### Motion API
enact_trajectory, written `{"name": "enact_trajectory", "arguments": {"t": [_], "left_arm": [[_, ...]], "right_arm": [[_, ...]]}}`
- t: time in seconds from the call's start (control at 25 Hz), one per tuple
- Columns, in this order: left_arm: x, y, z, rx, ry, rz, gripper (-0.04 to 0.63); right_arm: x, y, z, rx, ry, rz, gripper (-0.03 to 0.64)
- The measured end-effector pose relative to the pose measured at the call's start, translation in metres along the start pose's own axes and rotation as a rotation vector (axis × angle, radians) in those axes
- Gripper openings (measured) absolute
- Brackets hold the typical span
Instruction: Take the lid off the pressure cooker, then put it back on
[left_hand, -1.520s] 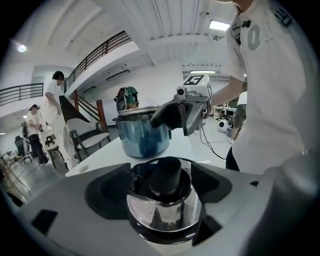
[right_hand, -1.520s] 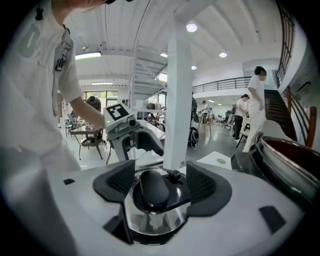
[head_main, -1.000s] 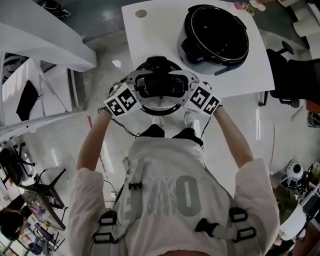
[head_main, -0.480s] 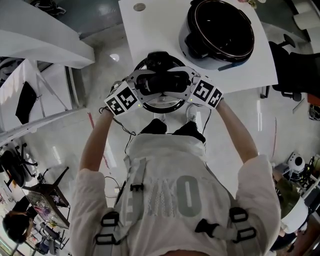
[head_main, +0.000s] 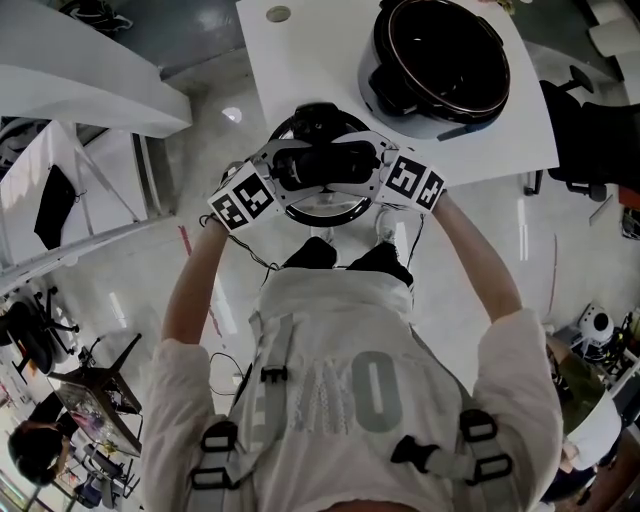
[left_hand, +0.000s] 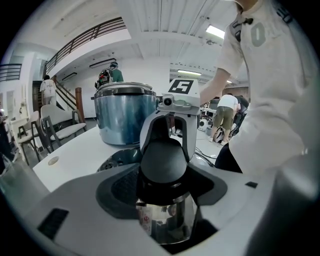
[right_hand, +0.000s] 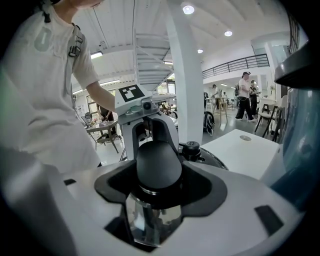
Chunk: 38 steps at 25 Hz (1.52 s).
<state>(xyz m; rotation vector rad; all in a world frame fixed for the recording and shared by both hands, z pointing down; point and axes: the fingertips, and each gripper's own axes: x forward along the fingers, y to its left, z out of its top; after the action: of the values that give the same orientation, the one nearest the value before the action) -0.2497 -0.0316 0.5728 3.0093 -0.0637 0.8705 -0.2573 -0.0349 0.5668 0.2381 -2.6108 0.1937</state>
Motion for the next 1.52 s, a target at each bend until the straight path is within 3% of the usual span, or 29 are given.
{"name": "enact_trajectory", "arguments": {"t": [0.36,0.76,0.92,1.16,1.36,1.52], "left_arm": [[-0.021,-0.004,0.010,-0.026,0.025,-0.008,0.281],[-0.086,0.006,0.047,0.051,0.048,0.163,0.282],[-0.115,0.010,0.078,0.054,0.043,0.210,0.282],[-0.135,0.025,0.140,0.122,0.052,0.320,0.281],[-0.119,0.034,0.196,0.153,0.044,0.359,0.282],[-0.078,0.048,0.239,0.165,0.043,0.374,0.282]], "right_arm": [[-0.001,0.008,0.021,0.019,0.024,0.012,0.288],[-0.002,0.016,0.097,-0.165,0.000,0.031,0.288],[-0.015,0.018,0.137,-0.216,-0.027,0.063,0.288],[-0.057,0.008,0.186,-0.339,-0.069,0.060,0.288],[-0.111,-0.007,0.201,-0.391,-0.071,0.054,0.288],[-0.165,-0.034,0.189,-0.413,-0.068,0.045,0.288]]}}
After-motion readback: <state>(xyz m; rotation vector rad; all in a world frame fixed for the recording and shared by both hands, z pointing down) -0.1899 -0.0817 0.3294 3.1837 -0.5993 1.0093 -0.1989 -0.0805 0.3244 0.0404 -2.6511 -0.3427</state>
